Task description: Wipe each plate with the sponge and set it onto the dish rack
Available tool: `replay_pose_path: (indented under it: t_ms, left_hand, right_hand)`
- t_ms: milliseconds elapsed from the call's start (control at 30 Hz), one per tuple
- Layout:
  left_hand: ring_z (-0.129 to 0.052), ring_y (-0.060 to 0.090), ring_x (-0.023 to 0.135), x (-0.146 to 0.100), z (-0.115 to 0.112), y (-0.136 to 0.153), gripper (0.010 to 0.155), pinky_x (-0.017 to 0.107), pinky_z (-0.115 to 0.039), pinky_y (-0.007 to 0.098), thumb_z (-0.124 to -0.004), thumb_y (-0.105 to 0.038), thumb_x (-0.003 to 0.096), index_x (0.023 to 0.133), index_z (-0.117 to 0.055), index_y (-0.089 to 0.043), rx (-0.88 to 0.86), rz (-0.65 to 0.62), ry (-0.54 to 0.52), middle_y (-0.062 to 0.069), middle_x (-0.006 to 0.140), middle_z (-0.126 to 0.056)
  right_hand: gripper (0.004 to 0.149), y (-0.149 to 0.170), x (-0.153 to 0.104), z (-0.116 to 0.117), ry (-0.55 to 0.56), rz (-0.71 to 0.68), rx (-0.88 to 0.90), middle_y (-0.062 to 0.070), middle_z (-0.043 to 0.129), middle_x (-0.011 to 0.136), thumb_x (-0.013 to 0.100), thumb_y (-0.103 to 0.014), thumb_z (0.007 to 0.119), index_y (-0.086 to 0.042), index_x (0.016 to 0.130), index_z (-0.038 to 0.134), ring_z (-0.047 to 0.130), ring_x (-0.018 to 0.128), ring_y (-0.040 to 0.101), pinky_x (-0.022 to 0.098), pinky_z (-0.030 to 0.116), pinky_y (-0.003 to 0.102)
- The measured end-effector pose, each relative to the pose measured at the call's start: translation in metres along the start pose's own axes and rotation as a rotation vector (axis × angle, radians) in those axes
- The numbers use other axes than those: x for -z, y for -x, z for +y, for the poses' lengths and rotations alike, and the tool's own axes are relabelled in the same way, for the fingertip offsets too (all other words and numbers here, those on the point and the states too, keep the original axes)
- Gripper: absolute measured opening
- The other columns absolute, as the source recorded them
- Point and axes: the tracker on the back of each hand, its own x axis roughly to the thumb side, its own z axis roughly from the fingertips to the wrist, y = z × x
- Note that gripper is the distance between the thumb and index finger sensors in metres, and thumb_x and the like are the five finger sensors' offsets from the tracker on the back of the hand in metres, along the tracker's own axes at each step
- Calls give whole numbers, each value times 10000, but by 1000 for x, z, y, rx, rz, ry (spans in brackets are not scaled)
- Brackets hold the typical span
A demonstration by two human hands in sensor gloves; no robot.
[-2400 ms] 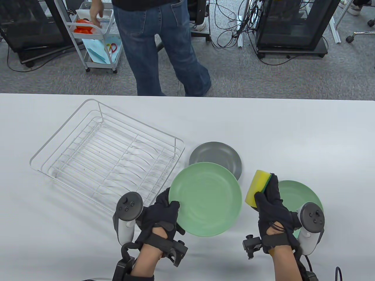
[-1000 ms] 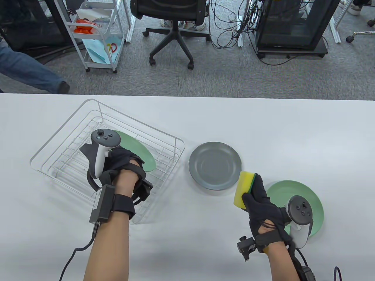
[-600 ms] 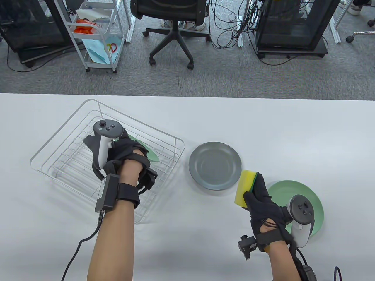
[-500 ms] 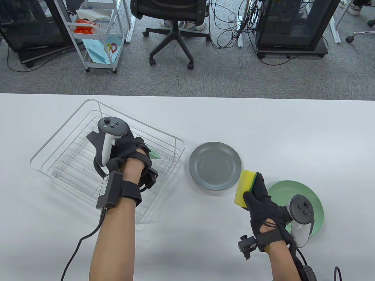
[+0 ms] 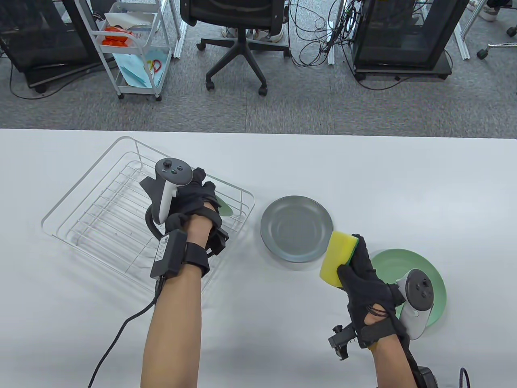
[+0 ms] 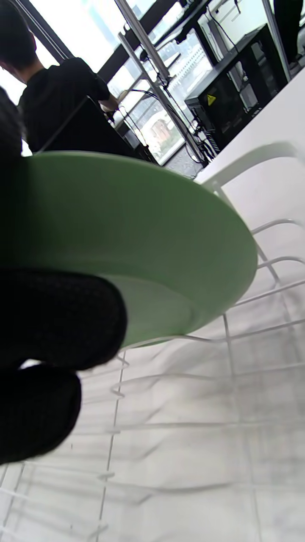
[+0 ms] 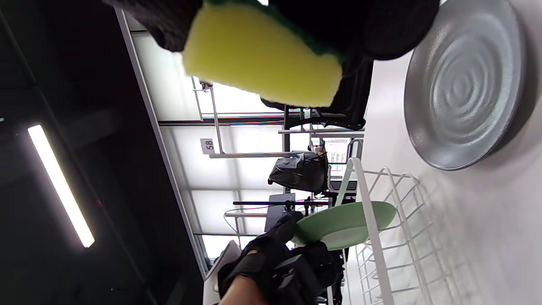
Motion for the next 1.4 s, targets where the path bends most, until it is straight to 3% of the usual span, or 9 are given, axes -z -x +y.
replay_pose_path:
  t_ms: [333, 467, 633, 800, 933, 1067, 1267, 1400]
  left_hand:
    - [-988, 171, 509, 1, 5, 6, 684, 550, -759, 527, -645, -484, 406, 982, -279, -511, -11, -7, 82, 246, 946, -531]
    - [-984, 175, 514, -6, 9, 7, 681, 551, -754, 529, -648, -479, 406, 987, -294, -492, -28, -23, 98, 232, 954, -521]
    - [-971, 142, 452, -29, 19, -1, 683, 533, -765, 518, -649, -417, 407, 1007, -325, -366, 87, -84, 56, 226, 928, -544]
    - [-971, 151, 450, -66, 10, -23, 608, 531, -763, 520, -669, -422, 403, 965, -552, -221, 117, -229, 93, 203, 902, -583]
    - [-998, 130, 313, -96, -17, -42, 552, 457, -825, 507, -670, -436, 400, 883, -729, -175, 150, -338, 86, 180, 790, -752]
    - [-1002, 116, 256, -113, -67, -56, 528, 428, -846, 497, -661, -451, 402, 840, -786, -183, 252, -349, 163, 160, 736, -811]
    - [-1003, 116, 273, -100, -142, -54, 572, 446, -836, 505, -654, -516, 396, 840, -777, -178, 416, -205, 196, 169, 743, -799]
    - [-992, 114, 322, -85, -170, -43, 644, 479, -813, 516, -648, -541, 393, 885, -691, -128, 527, -63, 166, 201, 775, -746]
  right_hand:
    - [712, 0, 0, -3, 27, -8, -24, 172, 535, 979, 436, -424, 734, -292, 989, 306, 774, 852, 378, 602, 719, 487]
    - [706, 1, -1, -3, 34, 2, -32, 173, 526, 983, 434, -424, 737, -304, 991, 319, 775, 841, 381, 596, 717, 483]
    - [703, -1, -1, -3, 38, 4, -52, 174, 524, 985, 435, -426, 737, -305, 992, 326, 779, 833, 382, 590, 718, 482]
    - [699, 1, 0, -4, 61, 19, -63, 177, 526, 984, 434, -424, 737, -303, 991, 332, 779, 830, 388, 588, 716, 485]
    - [702, 2, -3, -9, 109, 42, -104, 181, 518, 983, 434, -419, 734, -300, 990, 322, 770, 828, 391, 587, 708, 488]
    - [701, 1, -5, -12, 125, 46, -148, 180, 513, 984, 436, -420, 731, -299, 990, 320, 768, 828, 390, 588, 706, 486]
    - [697, -3, -8, -11, 122, 34, -176, 183, 515, 983, 435, -418, 732, -295, 990, 328, 766, 825, 393, 588, 704, 488]
    - [698, -5, -9, -9, 118, 31, -185, 183, 512, 984, 434, -419, 731, -292, 991, 329, 764, 827, 393, 589, 702, 489]
